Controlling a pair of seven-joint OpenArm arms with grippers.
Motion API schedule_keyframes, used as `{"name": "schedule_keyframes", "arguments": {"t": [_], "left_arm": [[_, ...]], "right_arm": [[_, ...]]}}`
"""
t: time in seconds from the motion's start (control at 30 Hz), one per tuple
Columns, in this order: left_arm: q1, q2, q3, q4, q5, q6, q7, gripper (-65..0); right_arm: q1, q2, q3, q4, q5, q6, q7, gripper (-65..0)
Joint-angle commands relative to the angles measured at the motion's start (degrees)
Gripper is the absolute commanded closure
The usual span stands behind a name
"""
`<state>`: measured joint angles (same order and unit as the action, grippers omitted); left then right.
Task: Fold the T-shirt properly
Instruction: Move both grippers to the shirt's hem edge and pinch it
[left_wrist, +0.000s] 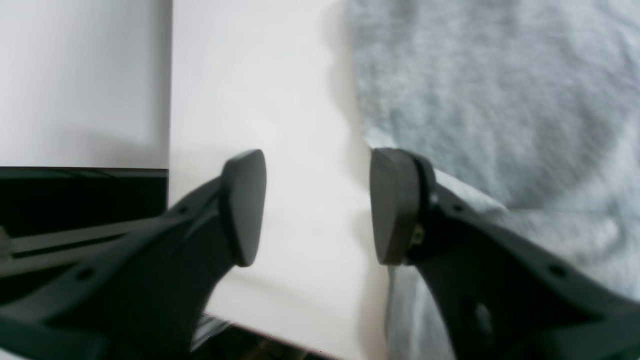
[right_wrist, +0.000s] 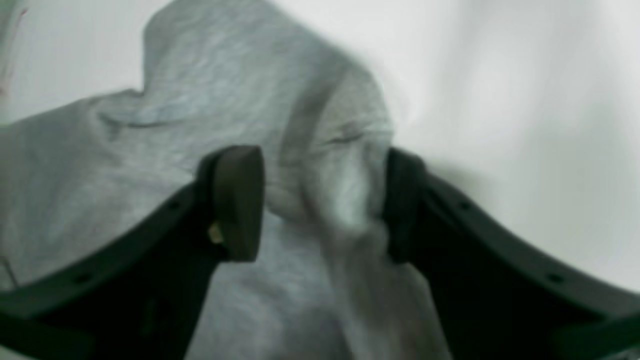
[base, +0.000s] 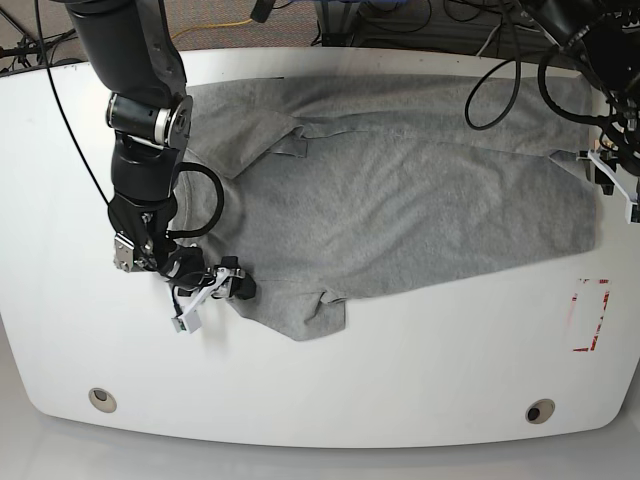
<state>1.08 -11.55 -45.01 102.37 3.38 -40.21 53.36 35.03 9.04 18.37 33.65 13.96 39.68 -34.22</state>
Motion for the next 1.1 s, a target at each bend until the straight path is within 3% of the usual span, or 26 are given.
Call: {"name": "schedule_keyframes", "arguments": {"t": [0.0,0.1,0.17,0.27,0.3,0.37,0.43,0.57,0.77,1.07], "left_arm": [[-3.76,-2.38,-0.13,-3.69,-0.70,0.21,-1.19,-37.6],[-7.19,-4.05,-0.13,-8.52,-0.78,0.21,-1.19,-40.7],[-10.00,-5.11,0.14,-11.60,-0.78,2.27,-1.19,-42.1],[-13.87,-6.69,0.22,-18.54,-0.78,6.23,-1.45,-45.7],[-15.46,-7.39,0.22,-21.53,-0.78,7.11,-1.45,-47.1],[-18.18,-8.27,0.22,-26.63,-0.78,7.63,-2.07,-47.9],[-19.85,-8.54,0.22,-30.50,-0.78,7.72,-4.09,-47.9],[-20.91,-8.54,0.49,-36.83,-0.61,7.90,-9.54,-48.1],[-23.02,-8.36,5.41,-42.02,-0.78,8.07,-12.70,-48.1],[-26.09,-8.45,8.40,-52.56,-0.70,12.03,-18.07,-48.5]], "right_arm": [[1.50,-0.47,0.05,0.59,0.15,0.32,-0.11,-32.7],[1.59,-0.91,0.05,0.59,0.15,0.32,-0.02,-32.2],[1.59,-0.91,0.05,0.59,0.15,0.32,-0.02,-31.4],[1.59,-1.08,0.05,0.59,0.15,0.32,-0.02,-20.6],[1.59,-1.43,0.05,0.59,0.15,0.32,-0.02,-14.1],[1.59,-1.79,0.05,0.59,0.15,0.32,-0.02,-4.0],[1.59,-1.87,0.05,0.59,0.15,0.32,-0.02,-0.2],[1.59,-1.87,0.05,0.59,0.15,0.32,-0.02,-0.2],[1.33,-1.79,0.05,0.59,0.15,0.32,-0.11,-0.2],[1.24,-1.70,0.05,0.59,0.24,0.32,-0.11,0.0]]}}
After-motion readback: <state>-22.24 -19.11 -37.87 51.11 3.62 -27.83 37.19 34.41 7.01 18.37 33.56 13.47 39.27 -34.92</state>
